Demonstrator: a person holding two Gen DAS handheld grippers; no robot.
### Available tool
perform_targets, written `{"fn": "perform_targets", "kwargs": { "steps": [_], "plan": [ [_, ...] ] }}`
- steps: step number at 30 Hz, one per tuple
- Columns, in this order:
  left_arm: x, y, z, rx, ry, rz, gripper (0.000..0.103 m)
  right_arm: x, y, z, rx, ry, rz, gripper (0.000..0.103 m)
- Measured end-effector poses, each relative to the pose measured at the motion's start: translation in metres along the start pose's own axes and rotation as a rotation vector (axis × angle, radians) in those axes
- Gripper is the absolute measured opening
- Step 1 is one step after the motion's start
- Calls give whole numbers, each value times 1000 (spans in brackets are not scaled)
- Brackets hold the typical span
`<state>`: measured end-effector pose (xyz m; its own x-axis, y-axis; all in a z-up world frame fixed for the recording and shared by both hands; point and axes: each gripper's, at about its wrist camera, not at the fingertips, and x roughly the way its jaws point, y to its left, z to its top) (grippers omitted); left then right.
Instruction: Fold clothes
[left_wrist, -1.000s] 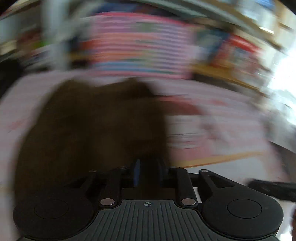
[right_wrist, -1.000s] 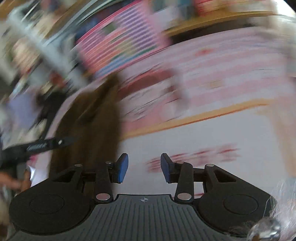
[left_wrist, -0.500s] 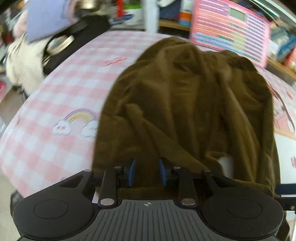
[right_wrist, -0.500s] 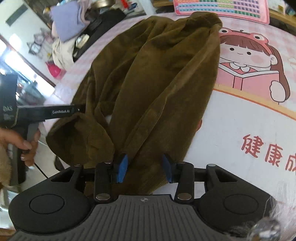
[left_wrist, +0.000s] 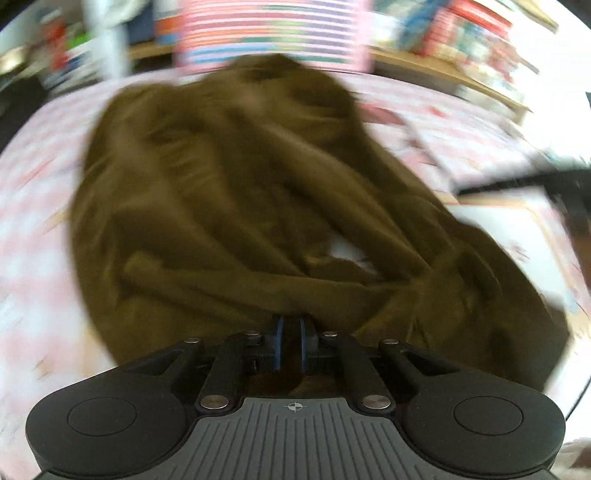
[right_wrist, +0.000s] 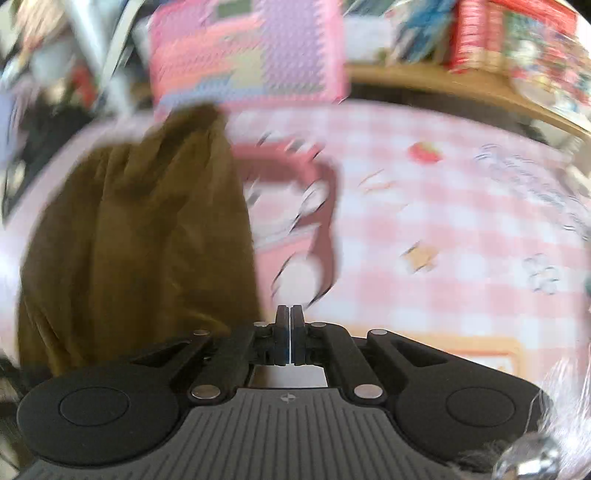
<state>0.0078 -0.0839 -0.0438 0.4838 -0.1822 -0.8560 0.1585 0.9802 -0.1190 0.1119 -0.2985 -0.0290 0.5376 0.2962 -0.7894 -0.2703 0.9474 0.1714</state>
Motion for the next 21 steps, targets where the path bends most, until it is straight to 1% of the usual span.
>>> {"fn": "perform_targets", "kwargs": {
  "steps": [2,4,6,8,9,10,11,14,15,16,18,20,21],
  "plan": [
    [11,-28,12,64,13,-75,7,-16,-8,5,20,-56,-9,3],
    [22,-52,24,113,26,-147,7,-33,-13,4,37,-96,-19,7],
    [35,-76,36,167,28,-212,7,-50,-18,-5,67,-126,-25,21],
    [48,-98,48,213,32,-277,8,-65,-26,-15,98,-153,-37,23],
    [53,-107,53,232,26,-293,9,-72,-30,-20,120,-160,-50,23],
    [59,-117,57,251,20,-310,12,-78,-34,-25,141,-167,-63,24],
    [61,-122,61,264,18,-319,13,-81,-37,-30,166,-167,-72,24],
    [60,-126,67,285,16,-331,15,-89,-51,-50,246,-153,-93,24],
    [56,-123,68,285,10,-341,19,-91,-55,-57,269,-146,-97,24],
    [49,-116,69,282,0,-348,23,-90,-56,-63,284,-132,-94,24],
    [33,-99,69,265,-26,-349,25,-89,-56,-75,315,-105,-89,24],
    [18,-70,73,213,-62,-310,28,-85,-50,-83,322,-78,-76,24],
    [11,-54,76,178,-87,-275,33,-83,-47,-88,326,-65,-70,24]
  ]
}}
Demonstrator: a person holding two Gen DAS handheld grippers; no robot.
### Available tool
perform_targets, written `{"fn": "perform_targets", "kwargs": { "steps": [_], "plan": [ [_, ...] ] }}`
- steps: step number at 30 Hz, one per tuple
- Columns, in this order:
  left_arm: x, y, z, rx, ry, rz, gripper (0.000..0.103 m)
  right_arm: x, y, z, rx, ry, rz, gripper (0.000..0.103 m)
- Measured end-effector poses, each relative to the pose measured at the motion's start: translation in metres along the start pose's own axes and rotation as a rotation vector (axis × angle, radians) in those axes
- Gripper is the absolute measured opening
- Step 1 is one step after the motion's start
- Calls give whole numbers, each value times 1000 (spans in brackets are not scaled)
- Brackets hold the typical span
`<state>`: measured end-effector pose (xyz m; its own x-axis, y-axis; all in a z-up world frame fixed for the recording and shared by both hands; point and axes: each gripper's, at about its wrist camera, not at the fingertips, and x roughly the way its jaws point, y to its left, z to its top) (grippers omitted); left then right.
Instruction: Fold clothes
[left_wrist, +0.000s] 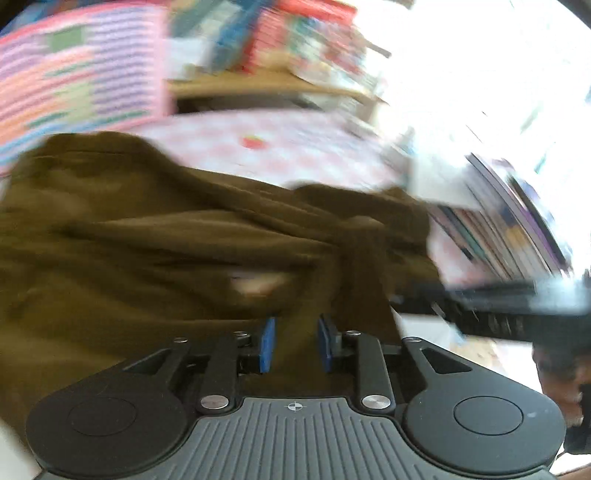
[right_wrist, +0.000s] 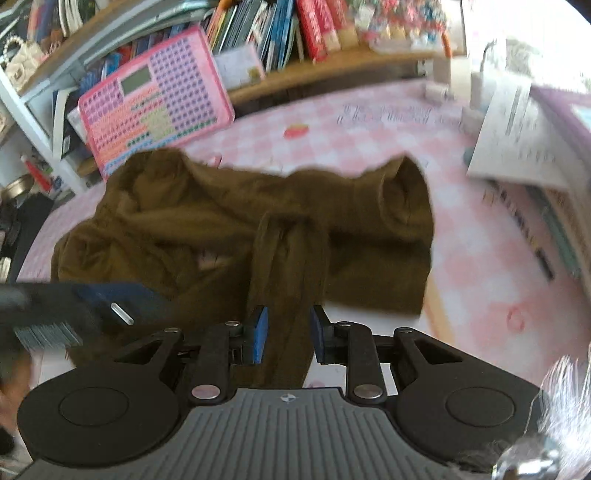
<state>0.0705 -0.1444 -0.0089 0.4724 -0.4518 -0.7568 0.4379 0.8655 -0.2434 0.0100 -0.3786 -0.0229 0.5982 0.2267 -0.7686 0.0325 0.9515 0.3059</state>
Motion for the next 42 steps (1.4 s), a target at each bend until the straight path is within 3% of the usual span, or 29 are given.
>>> {"fn": "perform_targets", "kwargs": {
  "steps": [6,10,12,16,19,21,23,26,33,35,36,37,38,42],
  "plan": [
    [-69,108,-4,-244,-163,289,36,3,8,-12,29,25,-12,35],
    [-89,166,-13,-327,-187,415,36,3,11,-16,85,37,-41,36],
    [-98,190,-17,-358,-195,445,36,1,15,-19,106,30,-56,40],
    [-102,232,-21,-427,-220,425,36,2,28,-28,135,32,-122,44],
    [-101,258,-19,-468,-244,389,37,7,38,-38,147,50,-186,38],
    [-94,272,-13,-471,-245,362,39,7,43,-46,147,43,-226,16],
    [-82,282,-4,-470,-220,321,41,5,46,-52,163,32,-245,9],
    [-66,289,6,-484,-160,286,41,-6,46,-63,228,19,-292,8],
    [-49,287,10,-498,-124,246,45,-27,48,-88,310,15,-358,8],
    [-45,285,10,-512,-120,241,40,-30,48,-93,323,17,-366,8],
    [-43,284,10,-519,-118,238,32,-31,48,-95,330,17,-369,8],
    [-42,283,10,-526,-124,230,14,-32,48,-96,335,17,-371,8],
    [-43,282,10,-533,-136,219,9,-32,49,-96,337,16,-372,8],
    [-60,283,9,-569,-226,199,7,-27,51,-91,321,2,-372,8]
  ]
}}
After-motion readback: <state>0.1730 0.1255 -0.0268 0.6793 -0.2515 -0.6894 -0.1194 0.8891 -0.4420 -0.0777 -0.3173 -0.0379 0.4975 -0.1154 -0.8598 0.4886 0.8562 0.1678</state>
